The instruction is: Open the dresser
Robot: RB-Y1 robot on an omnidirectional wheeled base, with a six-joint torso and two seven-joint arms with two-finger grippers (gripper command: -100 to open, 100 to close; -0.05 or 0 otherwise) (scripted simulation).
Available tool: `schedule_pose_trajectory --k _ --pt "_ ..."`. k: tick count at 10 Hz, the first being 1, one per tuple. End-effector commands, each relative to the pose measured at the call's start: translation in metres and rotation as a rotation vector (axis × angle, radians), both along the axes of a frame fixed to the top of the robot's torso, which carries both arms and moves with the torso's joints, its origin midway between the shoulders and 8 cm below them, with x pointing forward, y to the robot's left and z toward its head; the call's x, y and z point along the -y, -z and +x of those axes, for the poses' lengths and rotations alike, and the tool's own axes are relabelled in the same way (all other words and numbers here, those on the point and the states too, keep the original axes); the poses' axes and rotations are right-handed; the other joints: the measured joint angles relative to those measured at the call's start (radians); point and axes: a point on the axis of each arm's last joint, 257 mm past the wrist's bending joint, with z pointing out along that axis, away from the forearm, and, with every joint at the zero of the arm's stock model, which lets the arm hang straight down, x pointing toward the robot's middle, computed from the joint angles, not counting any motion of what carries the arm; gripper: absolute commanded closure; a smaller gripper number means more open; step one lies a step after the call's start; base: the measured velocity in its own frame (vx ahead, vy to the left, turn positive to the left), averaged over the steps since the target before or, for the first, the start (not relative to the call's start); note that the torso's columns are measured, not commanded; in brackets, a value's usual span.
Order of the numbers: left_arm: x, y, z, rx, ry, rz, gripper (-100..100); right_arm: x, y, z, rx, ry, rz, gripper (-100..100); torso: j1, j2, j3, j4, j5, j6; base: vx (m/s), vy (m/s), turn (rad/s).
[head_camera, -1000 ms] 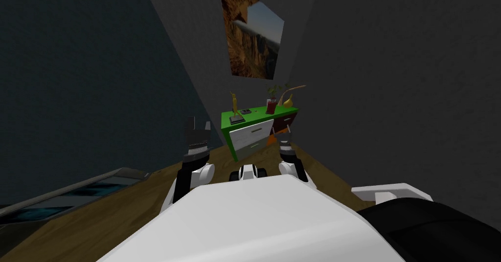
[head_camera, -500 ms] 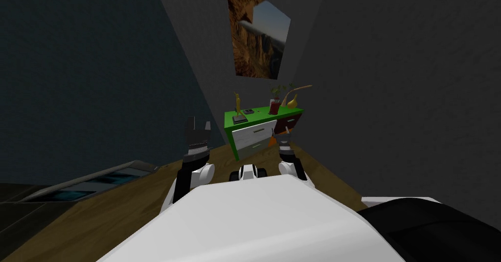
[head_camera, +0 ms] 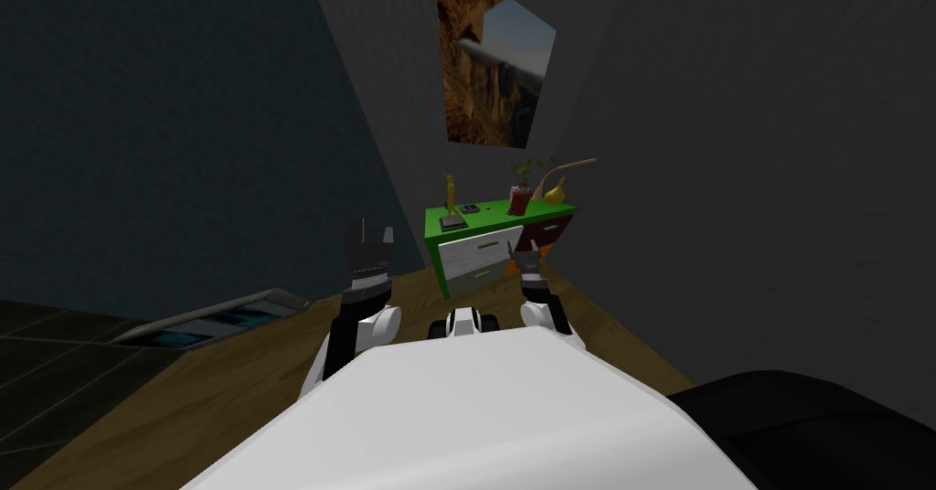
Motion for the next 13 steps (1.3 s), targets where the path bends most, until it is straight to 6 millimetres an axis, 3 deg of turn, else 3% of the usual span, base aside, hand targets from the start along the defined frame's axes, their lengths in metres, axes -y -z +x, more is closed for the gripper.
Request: schedule_pose_trajectory --k 1,4,6,9,11,12,13 --pt "0.000 0.000 0.000 0.000 0.000 0.000 0 0.003 0.013 0.005 -0.022 -0.042 0.104 -100 0.000 0.000 0.000 0.000 0.000 -0.001 0.004 0.006 0.116" --pt "0.000 0.000 0.000 0.000 0.000 0.000 0 0.011 0.038 0.013 -0.069 -0.090 0.254 -100 0.000 0.000 0.000 0.000 0.000 0.000 0.006 0.008 0.143" --pt "0.000 0.000 0.000 0.000 0.000 0.000 0 0.011 0.038 0.013 -0.065 -0.107 0.291 -100 0.000 0.000 0.000 0.000 0.000 0.000 0.004 0.004 0.035" --pt "0.000 0.000 0.000 0.000 0.000 0.000 0 0.019 0.065 0.021 -0.112 -0.144 0.441 -100 0.000 0.000 0.000 0.000 0.000 0.000 0.004 0.006 0.139" --pt "0.000 0.000 0.000 0.000 0.000 0.000 0 0.019 0.065 0.021 -0.108 -0.160 0.478 -100 0.000 0.000 0.000 0.000 0.000 0.000 0.005 0.005 0.036" --pt "0.000 0.000 0.000 0.000 0.000 0.000 0 0.023 0.079 0.024 -0.132 -0.171 0.545 -100 0.000 0.000 0.000 0.000 0.000 0.000 0.004 0.007 0.119" --pt "0.000 0.000 0.000 0.000 0.000 0.000 0 0.023 0.079 0.024 -0.128 -0.181 0.569 -100 0.000 0.000 0.000 0.000 0.000 -0.001 0.006 0.005 0.126"
